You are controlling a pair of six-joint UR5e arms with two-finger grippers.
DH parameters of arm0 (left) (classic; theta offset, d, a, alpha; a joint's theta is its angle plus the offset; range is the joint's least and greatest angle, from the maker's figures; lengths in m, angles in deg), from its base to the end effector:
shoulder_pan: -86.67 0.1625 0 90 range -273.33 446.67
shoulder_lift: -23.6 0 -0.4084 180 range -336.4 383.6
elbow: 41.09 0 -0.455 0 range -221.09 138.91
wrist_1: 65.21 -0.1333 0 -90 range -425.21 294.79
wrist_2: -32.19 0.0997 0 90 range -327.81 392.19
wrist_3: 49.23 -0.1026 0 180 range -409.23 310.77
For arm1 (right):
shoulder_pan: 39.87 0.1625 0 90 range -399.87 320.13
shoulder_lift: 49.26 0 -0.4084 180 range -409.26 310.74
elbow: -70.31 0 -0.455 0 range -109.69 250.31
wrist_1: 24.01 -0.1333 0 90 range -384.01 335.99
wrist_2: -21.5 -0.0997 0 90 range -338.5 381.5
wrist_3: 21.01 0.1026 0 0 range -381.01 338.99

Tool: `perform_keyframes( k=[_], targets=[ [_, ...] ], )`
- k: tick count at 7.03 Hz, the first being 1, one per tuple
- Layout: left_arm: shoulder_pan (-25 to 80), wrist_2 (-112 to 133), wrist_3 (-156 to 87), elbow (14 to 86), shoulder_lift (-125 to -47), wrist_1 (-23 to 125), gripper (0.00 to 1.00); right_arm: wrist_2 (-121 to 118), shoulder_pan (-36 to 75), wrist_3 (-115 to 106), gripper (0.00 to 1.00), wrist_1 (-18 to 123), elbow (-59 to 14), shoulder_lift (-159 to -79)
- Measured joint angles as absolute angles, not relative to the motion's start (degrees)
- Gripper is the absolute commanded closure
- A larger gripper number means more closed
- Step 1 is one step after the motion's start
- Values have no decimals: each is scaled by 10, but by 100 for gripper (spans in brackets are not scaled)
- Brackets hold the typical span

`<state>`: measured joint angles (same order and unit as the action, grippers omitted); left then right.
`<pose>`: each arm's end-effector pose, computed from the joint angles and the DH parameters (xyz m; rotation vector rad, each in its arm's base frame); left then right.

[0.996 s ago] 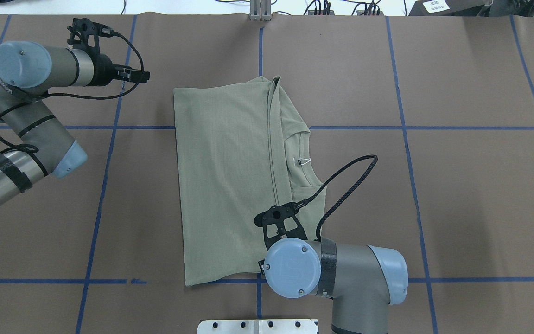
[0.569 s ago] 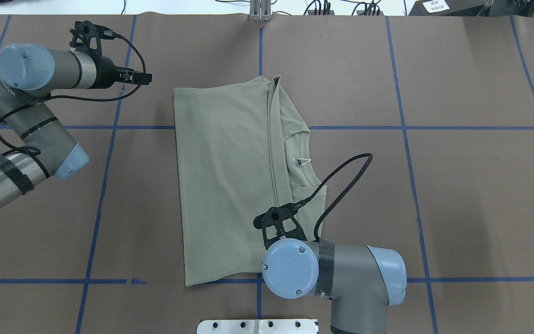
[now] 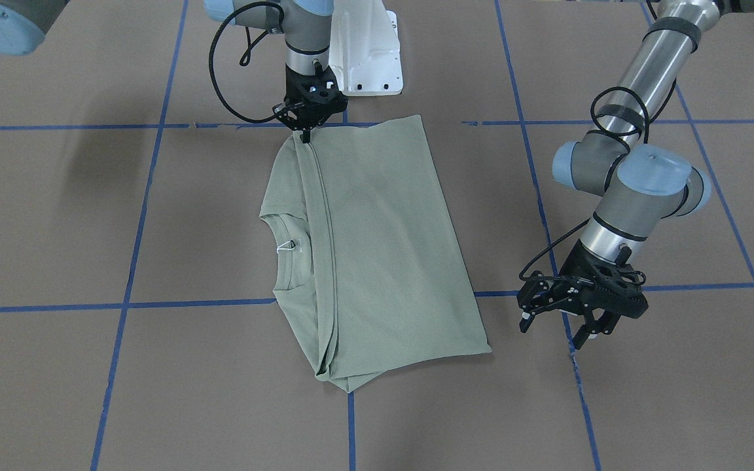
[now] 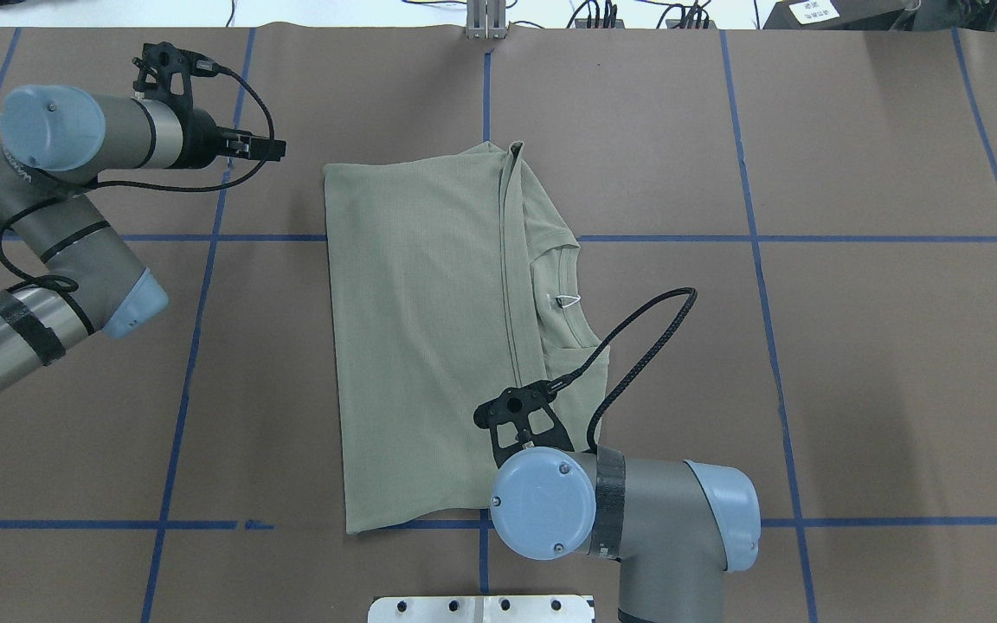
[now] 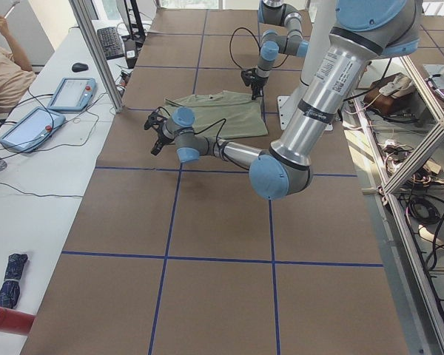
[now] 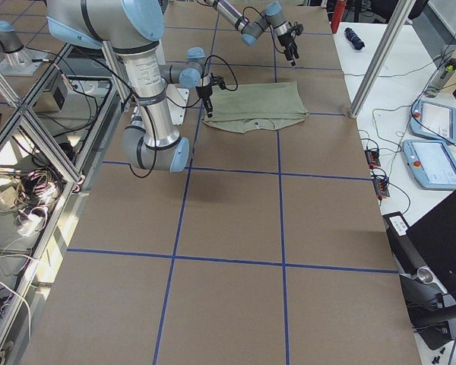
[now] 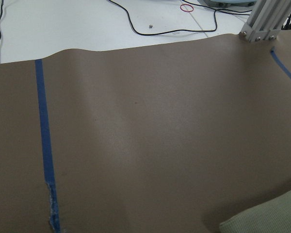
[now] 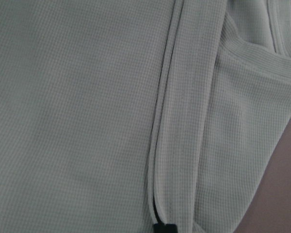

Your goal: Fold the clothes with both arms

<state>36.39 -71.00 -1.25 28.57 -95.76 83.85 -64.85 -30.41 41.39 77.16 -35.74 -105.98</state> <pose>0.4136 -0.6698 0.3919 0.7120 0.9645 0.0103 -0.6303 -0.2468 0.1777 0.2707 -0.6139 -0.2835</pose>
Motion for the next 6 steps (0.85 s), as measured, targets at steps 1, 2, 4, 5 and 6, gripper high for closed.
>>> perform_keyframes(
  k=[1, 2, 4, 5, 6],
  targets=[
    [364, -710, -12, 286, -958, 839, 0, -649, -301, 414, 100, 772, -364, -1065],
    [364, -710, -12, 286, -958, 839, 0, -649, -296, 415, 100, 772, -378, -1079],
    [364, -710, -12, 285, -958, 839, 0, -649, -292, 417, 100, 771, -413, -1124],
    [365, -710, -12, 285, -958, 839, 0, -648, -291, 424, 94, 770, -425, -1143],
    [365, -709, -12, 285, -958, 839, 0, -648, -292, 447, 1, 770, -431, -1155]
  ],
)
